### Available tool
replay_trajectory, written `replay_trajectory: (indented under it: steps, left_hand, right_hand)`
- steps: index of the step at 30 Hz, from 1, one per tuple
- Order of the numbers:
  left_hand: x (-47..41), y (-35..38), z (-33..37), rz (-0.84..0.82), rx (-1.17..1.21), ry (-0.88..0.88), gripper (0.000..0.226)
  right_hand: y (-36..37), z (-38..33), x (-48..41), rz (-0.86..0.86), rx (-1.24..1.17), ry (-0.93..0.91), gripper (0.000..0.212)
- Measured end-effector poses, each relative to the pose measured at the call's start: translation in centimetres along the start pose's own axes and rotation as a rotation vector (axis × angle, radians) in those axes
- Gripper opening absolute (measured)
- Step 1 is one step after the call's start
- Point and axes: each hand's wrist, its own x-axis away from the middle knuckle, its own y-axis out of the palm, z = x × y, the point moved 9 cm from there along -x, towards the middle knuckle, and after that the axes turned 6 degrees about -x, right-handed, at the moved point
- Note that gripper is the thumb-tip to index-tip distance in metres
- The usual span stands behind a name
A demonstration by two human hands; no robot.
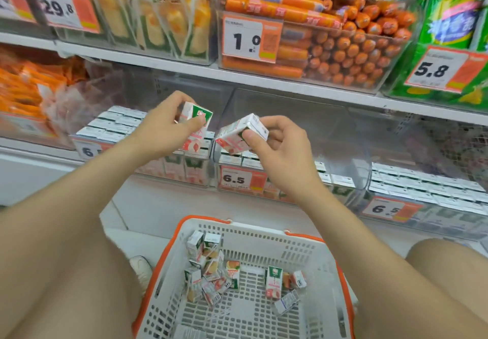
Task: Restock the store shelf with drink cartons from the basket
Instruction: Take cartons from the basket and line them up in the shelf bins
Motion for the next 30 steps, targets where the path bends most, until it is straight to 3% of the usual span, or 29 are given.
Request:
replay_trajectory:
  steps: [4, 8, 14, 17, 19, 24, 27, 30]
  left_hand:
    - [-2.1, -2.7, -3.8, 0.086, -0.02, -0.075, 0.023]
    - [-3.1, -3.3, -6.7, 0.076, -0.046, -0.128, 0.023]
    - [-3.7, -3.7, -7.1, 0.058, -0.067, -0.105, 0.023]
    - [-3.6, -3.5, -6.9, 0.031, -0.043, -0.079, 0.024]
    - [-3.6, -3.6, -6.8, 0.028, -0.043, -0.083, 0.025]
    - [-3.7, -4.3, -7.1, 0.004, -0.068, -0.152, 0.032]
    - [-3.4, -4.4, -7.6, -0.088, -0.056, -0.179, 0.026]
    - [-3.0, -5.1, -7.7, -0.109, -0.056, -0.125, 0.031]
  right_hand:
    - [4.4, -2.6, -2.6, 0.002, 0.123, -0.175, 0.029]
    - [10.0, -2.3, -6.9, -0.083, 0.483, -0.285, 0.028]
    - [15.2, -0.4, -11.5, -0.22, 1.067, -0.257, 0.023]
    - [16.0, 0.6, -13.2, -0.255, 1.13, -0.152, 0.029]
    - [16.8, 1.1, -14.0, -0.309, 1.145, -0.118, 0.022]
    - [18.5, 3.0, -13.3, -0.607, 1.353, -0.072, 0.018]
    - [18.6, 2.7, -13.0, -0.617, 1.268, -0.108, 0.011]
    - [18.8, 0.5, -12.0, -0.453, 0.618, -0.103, 0.046]
